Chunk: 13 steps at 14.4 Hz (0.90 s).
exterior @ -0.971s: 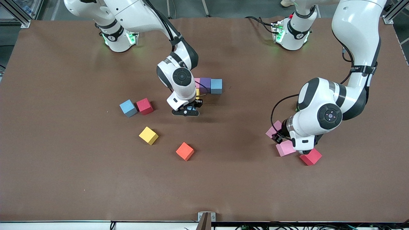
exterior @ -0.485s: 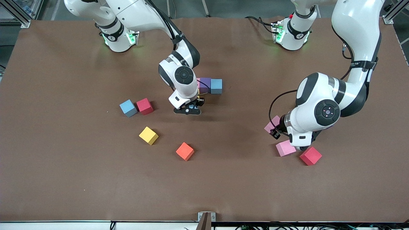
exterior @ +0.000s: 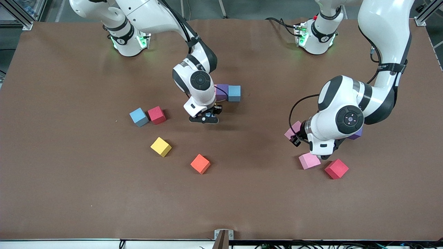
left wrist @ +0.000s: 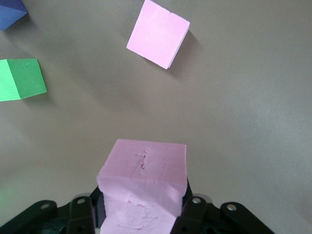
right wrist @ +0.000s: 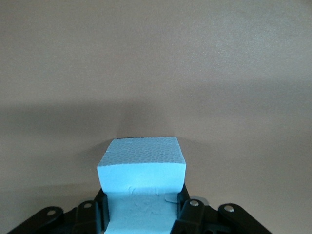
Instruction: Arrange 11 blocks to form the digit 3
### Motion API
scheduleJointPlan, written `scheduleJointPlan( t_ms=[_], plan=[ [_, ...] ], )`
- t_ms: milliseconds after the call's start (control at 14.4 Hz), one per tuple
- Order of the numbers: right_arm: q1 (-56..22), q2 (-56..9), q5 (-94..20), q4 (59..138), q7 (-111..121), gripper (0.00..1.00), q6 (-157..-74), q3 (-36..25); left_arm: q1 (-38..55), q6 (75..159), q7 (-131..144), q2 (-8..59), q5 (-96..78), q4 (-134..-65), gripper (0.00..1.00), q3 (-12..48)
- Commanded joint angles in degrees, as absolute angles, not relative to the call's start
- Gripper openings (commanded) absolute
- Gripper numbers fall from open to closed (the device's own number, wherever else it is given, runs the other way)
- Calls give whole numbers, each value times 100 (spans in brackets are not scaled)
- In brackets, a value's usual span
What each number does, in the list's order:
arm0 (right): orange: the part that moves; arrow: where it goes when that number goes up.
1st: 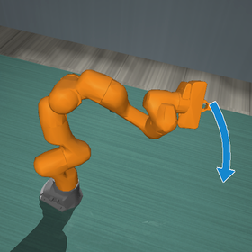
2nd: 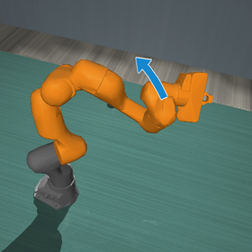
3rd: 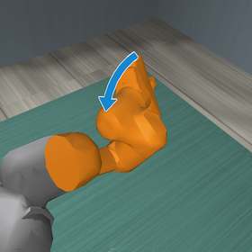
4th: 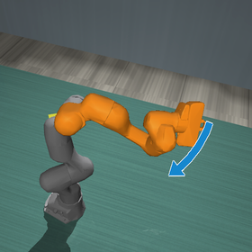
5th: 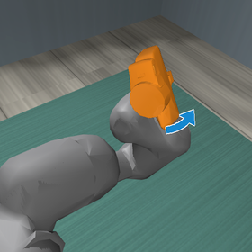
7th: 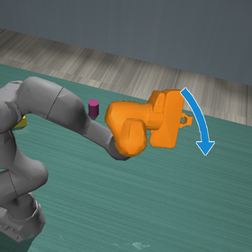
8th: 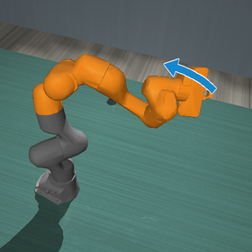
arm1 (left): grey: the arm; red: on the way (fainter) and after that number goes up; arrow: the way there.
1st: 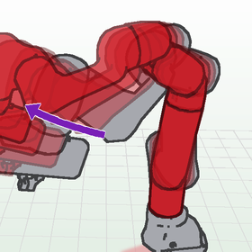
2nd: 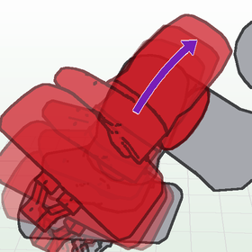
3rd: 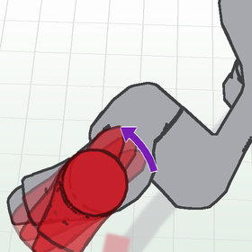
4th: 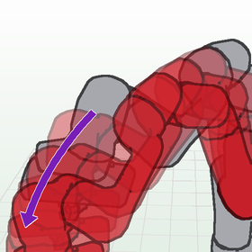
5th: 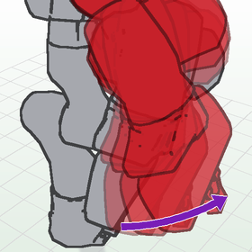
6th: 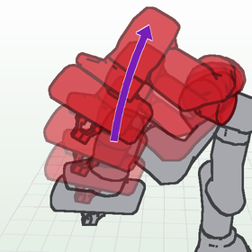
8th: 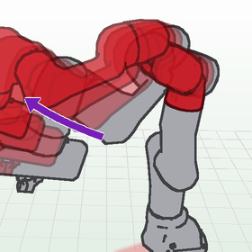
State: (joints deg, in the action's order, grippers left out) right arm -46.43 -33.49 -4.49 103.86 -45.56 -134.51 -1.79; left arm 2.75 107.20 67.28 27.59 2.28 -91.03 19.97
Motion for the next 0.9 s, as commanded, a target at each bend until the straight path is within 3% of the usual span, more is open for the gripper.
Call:
scheduleJointPlan(
  t_ms=[0, 832],
  plan=[
    [-4702, -3410, -519, 10309, -4623, 1, -13430, -211, 290, 10644, 6759, 2716, 343, -9123, 24, 2013],
    [-4693, -3454, -510, 10301, -4553, 1, -13438, -220, 220, 10626, 6759, 2795, 334, -9088, 24, 1995]
  ],
)
